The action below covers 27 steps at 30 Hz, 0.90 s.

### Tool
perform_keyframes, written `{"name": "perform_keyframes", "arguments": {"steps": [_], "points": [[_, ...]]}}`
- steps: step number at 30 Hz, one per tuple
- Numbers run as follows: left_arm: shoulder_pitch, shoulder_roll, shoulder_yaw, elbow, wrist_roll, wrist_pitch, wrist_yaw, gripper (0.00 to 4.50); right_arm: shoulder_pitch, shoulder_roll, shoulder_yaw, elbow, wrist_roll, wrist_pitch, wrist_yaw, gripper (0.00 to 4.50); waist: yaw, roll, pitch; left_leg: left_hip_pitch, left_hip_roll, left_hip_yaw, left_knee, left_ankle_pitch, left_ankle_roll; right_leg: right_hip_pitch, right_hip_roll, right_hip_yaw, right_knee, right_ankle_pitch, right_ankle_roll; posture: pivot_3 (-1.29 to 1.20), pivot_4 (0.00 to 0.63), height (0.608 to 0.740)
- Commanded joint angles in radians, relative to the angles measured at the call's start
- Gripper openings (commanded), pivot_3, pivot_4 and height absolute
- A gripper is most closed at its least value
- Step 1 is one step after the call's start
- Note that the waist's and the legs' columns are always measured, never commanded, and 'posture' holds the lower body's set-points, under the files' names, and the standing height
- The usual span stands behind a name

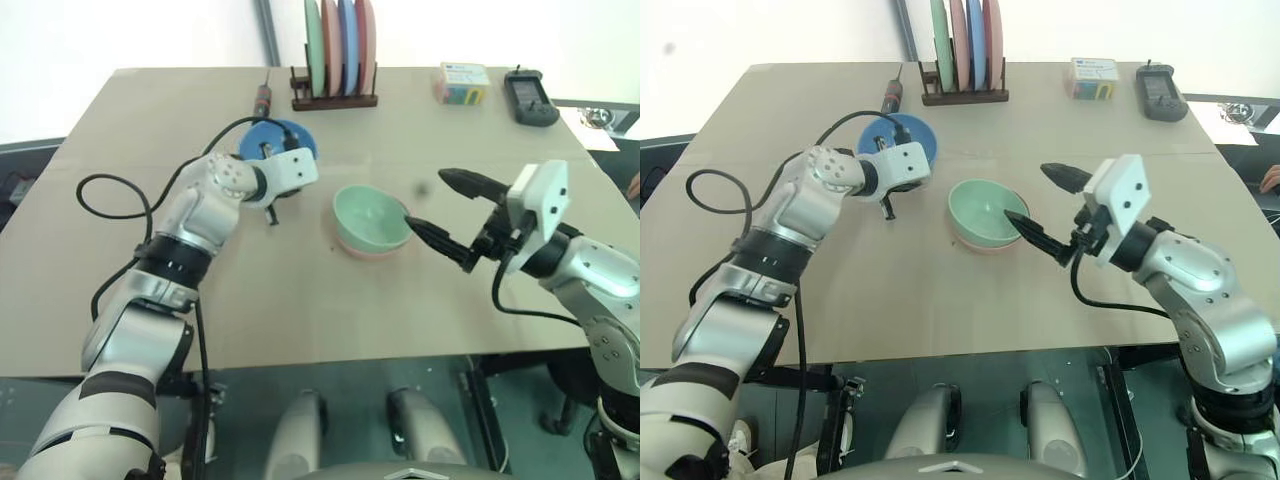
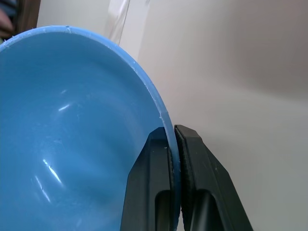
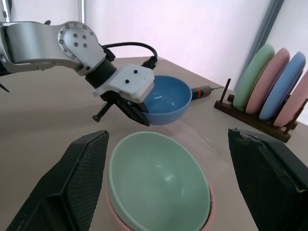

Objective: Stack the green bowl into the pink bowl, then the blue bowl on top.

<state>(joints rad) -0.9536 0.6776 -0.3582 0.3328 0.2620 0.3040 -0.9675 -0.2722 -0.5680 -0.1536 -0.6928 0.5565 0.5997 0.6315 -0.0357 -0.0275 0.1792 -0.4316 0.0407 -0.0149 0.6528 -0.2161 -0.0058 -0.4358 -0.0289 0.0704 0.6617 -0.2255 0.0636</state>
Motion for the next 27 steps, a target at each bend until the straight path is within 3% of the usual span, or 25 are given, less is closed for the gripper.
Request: {"name": "perform_keyframes", "arguments": {"steps": [1,7,13,16,18,19,22,27], "points": [[-0.052,0.017,0.068,-0.101,-0.088,-0.052,-0.093,0.02,0.054,-0.024,-0.109,-0.078,0.056,-0.049,0.013,4.13,0.002,0.000,0.000,0.000,0.000,0.000,0.000,0.000,0.000,0.000,0.000,0.000,0.000,0.000,0.000,0.00,0.150,0.740],[-0.049,-0.074,0.114,-0.236,-0.283,-0.078,-0.208,0.02,0.186,-0.064,-0.220,-0.130,0.098,-0.053,0.015,4.13,0.013,0.000,0.000,0.001,0.000,-0.001,0.002,0.000,0.000,0.002,0.000,-0.001,0.000,0.000,0.000,0.00,0.150,0.740],[-0.016,-0.083,0.026,-0.224,-0.257,-0.156,-0.293,0.02,0.319,-0.097,-0.330,-0.197,0.143,-0.048,-0.007,4.13,0.015,0.001,-0.001,0.004,0.000,0.000,0.002,0.000,0.000,0.004,0.001,0.000,0.001,0.000,0.000,0.00,0.150,0.740],[-0.007,-0.078,0.006,-0.211,-0.258,-0.185,-0.331,1.04,0.354,-0.106,-0.353,-0.219,0.160,-0.049,-0.026,4.13,0.015,0.001,-0.001,0.007,0.000,0.000,0.002,0.000,0.000,0.007,0.001,0.001,0.001,0.000,0.000,0.00,0.150,0.740],[-0.003,-0.080,0.005,-0.212,-0.268,-0.178,-0.343,1.22,0.365,-0.109,-0.359,-0.226,0.170,-0.051,-0.036,4.13,0.015,0.001,-0.001,0.007,0.000,0.000,0.002,0.000,0.000,0.007,0.001,0.001,0.001,0.000,0.000,0.00,0.150,0.740],[-0.001,-0.083,0.002,-0.196,-0.257,-0.186,-0.335,1.85,0.371,-0.107,-0.352,-0.235,0.167,-0.050,-0.046,4.13,0.017,0.001,-0.001,0.007,0.000,0.000,0.003,0.000,0.000,0.007,0.001,0.001,0.001,0.000,0.001,0.00,0.150,0.740],[-0.006,-0.101,0.029,-0.160,-0.252,-0.185,-0.290,2.96,0.385,-0.112,-0.337,-0.246,0.171,-0.045,-0.062,4.13,0.020,0.001,-0.001,0.007,0.000,0.000,0.004,0.000,0.000,0.007,0.001,0.001,0.001,0.000,0.001,0.00,0.150,0.740],[0.039,-0.091,0.153,-0.223,-0.369,-0.099,-0.256,2.96,0.378,-0.137,-0.299,-0.206,0.172,-0.041,-0.047,4.13,0.018,0.001,-0.001,0.006,0.000,0.000,0.004,0.000,0.000,0.007,0.001,0.001,0.001,0.000,0.000,0.00,0.150,0.740]]}}
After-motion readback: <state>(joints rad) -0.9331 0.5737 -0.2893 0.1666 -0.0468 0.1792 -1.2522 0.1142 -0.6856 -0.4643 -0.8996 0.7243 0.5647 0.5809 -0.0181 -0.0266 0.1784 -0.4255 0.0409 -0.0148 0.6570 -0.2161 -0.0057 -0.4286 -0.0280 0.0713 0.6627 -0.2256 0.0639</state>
